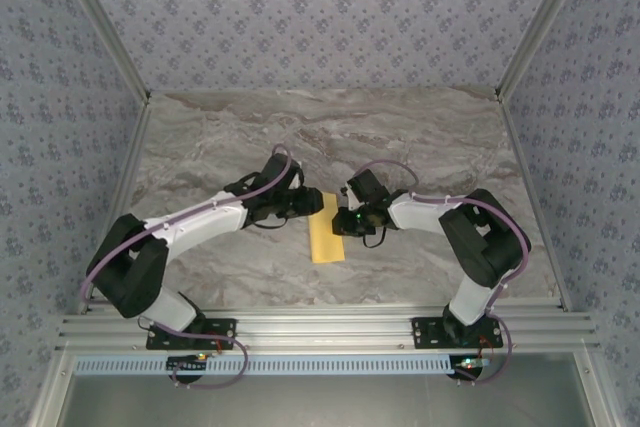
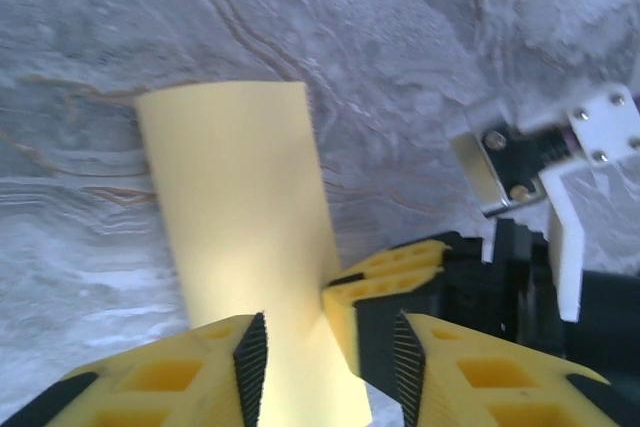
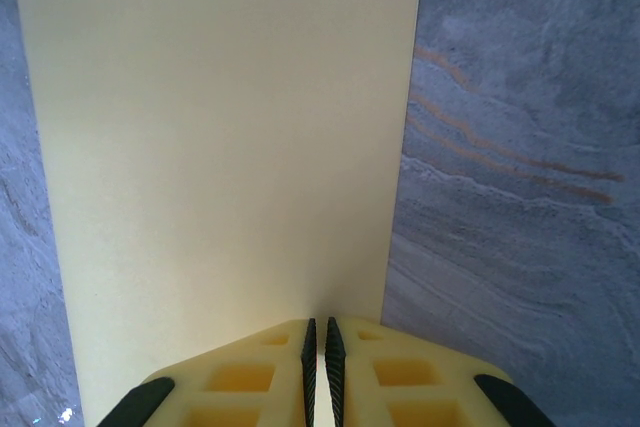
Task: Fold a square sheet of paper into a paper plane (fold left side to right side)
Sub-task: First fold the square sheet of paper in half at the center of the table.
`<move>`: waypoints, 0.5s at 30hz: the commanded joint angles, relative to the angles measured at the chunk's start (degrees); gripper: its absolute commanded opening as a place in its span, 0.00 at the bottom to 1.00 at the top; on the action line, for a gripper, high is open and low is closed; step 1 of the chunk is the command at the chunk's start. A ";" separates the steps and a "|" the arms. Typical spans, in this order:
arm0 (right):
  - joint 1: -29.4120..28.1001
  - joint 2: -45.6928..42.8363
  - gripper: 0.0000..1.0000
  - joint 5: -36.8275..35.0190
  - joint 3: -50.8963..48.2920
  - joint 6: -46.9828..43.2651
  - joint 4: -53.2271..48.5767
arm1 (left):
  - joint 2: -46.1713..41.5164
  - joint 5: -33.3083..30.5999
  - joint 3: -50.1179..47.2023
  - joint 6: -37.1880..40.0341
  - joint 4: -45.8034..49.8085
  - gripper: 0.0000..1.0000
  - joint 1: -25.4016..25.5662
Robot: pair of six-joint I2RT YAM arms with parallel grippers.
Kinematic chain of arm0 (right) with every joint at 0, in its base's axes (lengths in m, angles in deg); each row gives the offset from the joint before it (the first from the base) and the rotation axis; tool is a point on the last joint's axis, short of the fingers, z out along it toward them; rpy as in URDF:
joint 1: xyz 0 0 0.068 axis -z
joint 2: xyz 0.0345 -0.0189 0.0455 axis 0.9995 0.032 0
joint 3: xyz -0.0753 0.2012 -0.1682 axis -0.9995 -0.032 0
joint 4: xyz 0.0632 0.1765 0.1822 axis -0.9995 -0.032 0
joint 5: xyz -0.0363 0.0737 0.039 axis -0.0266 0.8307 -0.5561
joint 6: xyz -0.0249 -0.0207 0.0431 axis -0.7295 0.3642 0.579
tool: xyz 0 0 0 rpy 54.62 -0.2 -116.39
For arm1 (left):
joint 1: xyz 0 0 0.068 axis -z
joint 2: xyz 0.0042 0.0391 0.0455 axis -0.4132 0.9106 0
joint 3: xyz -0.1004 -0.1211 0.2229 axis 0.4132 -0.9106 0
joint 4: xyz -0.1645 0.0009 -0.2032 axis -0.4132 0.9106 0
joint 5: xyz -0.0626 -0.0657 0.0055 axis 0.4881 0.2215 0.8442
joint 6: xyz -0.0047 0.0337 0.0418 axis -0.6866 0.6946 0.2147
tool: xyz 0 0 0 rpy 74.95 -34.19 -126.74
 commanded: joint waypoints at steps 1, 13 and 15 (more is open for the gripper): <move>-0.40 2.59 0.17 -3.24 -0.10 -1.44 -4.71 | 3.23 6.94 -1.64 -1.21 -5.47 0.36 -0.01; -0.37 2.24 0.17 -3.95 0.18 -2.51 -6.83 | 11.77 6.27 -2.47 -1.57 -7.09 0.31 0.74; -0.36 2.05 0.17 -4.42 0.19 -2.86 -7.39 | 12.34 5.41 -3.37 -1.55 -6.87 0.30 0.73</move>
